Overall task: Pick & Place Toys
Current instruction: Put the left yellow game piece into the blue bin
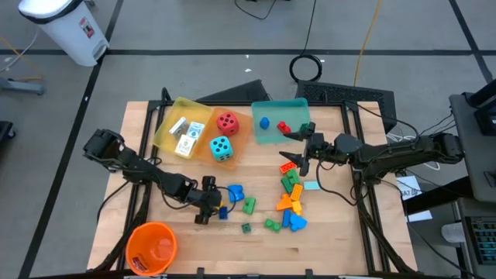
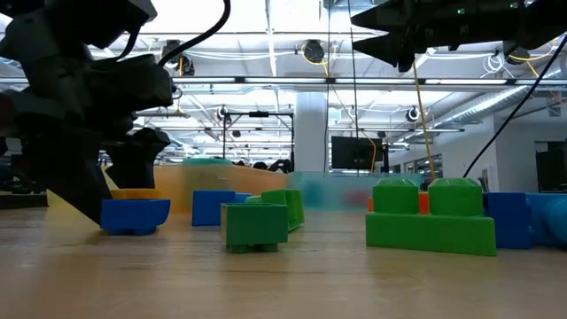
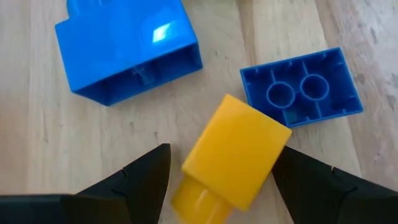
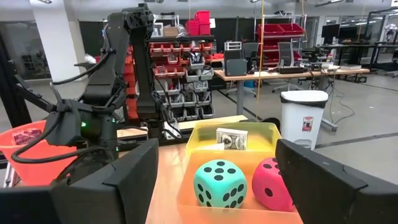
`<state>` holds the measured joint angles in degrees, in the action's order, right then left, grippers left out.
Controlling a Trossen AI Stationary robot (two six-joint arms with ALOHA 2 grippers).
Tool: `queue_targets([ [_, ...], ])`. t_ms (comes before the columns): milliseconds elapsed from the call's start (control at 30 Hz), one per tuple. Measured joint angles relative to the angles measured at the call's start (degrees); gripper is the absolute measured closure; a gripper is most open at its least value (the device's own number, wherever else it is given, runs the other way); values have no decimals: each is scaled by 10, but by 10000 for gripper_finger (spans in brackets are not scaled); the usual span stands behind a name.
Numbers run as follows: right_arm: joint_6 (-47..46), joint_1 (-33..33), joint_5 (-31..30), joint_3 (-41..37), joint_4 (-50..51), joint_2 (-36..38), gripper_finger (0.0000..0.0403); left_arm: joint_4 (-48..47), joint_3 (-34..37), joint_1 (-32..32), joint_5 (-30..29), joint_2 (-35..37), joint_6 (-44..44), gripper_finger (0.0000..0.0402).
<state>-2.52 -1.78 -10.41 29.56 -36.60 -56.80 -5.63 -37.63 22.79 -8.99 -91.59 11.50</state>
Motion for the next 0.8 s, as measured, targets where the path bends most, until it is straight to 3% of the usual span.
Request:
queue_targets([
  [200,1,0,0,0,0,0,113,-1,0,0,20,0,11,203],
  [333,-1,0,0,0,0,0,113,-2,0,1,2,0,42,267],
  [567,-4,0,3,0,2,0,112,-15,-41,0,-36,-4,59,268],
  [800,26,20,76,0,-33,-39,112,-23,-135,-22,-71,-3,113,257],
])
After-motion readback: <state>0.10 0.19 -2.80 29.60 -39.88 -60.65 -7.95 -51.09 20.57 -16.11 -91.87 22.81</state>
